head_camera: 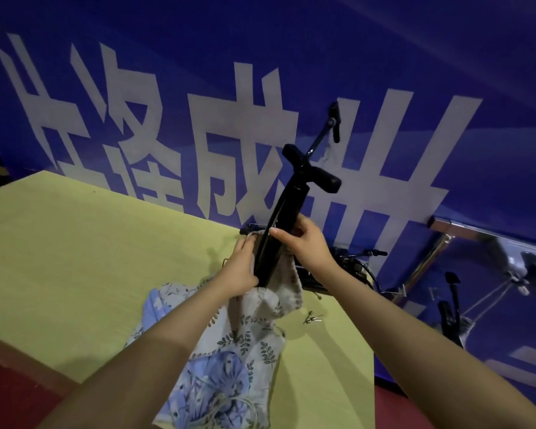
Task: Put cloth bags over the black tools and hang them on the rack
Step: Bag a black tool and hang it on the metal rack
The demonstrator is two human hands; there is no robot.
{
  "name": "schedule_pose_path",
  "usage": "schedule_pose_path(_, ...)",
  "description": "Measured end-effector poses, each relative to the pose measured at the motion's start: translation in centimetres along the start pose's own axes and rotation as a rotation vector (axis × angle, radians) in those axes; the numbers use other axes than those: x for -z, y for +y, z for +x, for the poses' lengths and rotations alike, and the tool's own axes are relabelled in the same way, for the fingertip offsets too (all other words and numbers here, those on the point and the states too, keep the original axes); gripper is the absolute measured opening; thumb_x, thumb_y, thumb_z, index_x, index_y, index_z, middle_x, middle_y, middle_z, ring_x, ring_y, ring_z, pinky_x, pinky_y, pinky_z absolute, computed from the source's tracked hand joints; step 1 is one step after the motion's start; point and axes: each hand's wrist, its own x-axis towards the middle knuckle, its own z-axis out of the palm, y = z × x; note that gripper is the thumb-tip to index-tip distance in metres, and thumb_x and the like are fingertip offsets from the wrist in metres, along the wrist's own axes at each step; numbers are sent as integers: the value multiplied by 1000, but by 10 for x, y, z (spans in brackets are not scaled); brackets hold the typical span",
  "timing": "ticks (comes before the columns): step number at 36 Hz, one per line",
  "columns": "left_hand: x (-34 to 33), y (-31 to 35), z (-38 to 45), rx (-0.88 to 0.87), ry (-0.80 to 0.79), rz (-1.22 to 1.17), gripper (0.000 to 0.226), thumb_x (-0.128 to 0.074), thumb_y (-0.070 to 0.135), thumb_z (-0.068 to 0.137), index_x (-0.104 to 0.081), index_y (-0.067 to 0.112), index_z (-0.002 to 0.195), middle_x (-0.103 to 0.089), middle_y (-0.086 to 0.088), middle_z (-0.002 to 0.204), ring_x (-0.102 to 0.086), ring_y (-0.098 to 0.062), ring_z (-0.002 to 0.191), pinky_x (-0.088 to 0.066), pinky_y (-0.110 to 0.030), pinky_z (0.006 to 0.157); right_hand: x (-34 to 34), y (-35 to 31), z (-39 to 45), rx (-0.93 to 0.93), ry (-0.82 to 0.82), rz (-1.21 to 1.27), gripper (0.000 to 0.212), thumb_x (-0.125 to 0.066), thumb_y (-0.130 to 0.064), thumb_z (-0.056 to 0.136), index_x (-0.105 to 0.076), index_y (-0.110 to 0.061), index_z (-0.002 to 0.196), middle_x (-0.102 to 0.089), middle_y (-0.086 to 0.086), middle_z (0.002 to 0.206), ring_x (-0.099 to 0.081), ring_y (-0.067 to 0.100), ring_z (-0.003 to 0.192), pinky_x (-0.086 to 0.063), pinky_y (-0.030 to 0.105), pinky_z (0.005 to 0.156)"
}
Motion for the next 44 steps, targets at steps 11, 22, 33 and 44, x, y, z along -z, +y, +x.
schedule_pose_path(11, 25, 12, 3, -19, 334, -169, 41, -68, 8, 81, -40, 14, 110, -48, -4, 114, -51, -19, 101, -39, -17, 72, -25, 16, -5, -29, -78, -475, 68, -73, -57, 72, -59, -19, 126, -42, -2, 99, -48, 24, 108, -40, 37, 92)
schedule_pose_path(22, 20, 19, -11, -235, 286, -65, 101, -53, -8, 86, 4, 54, 141, -31, -3, 137, -55, -27, 105, -48, -30, 80, -18, 23, -7, -135, -307, -491, 67, -71, -48, 78, -52, -17, 134, -45, -2, 110, -47, 24, 117, -35, 41, 105)
schedule_pose_path(33, 24, 19, -6, -210, 195, 79, 97, -47, -14, 83, -8, 52, 142, -34, -2, 122, -57, -30, 80, -53, -36, 63, 14, -4, 2, 14, 62, -93, 35, -49, 5, 91, -59, -9, 121, -42, -4, 61, -47, 7, 53, -53, 27, 68)
schedule_pose_path(44, 26, 29, -8, -226, 171, -11, 94, -50, -7, 86, -3, 53, 142, -36, -3, 139, -53, -25, 116, -51, -41, 90, 20, -39, 6, 49, -148, 152, 59, -44, 22, 80, -61, -14, 123, -63, -1, 112, -59, -2, 99, -52, 9, 76)
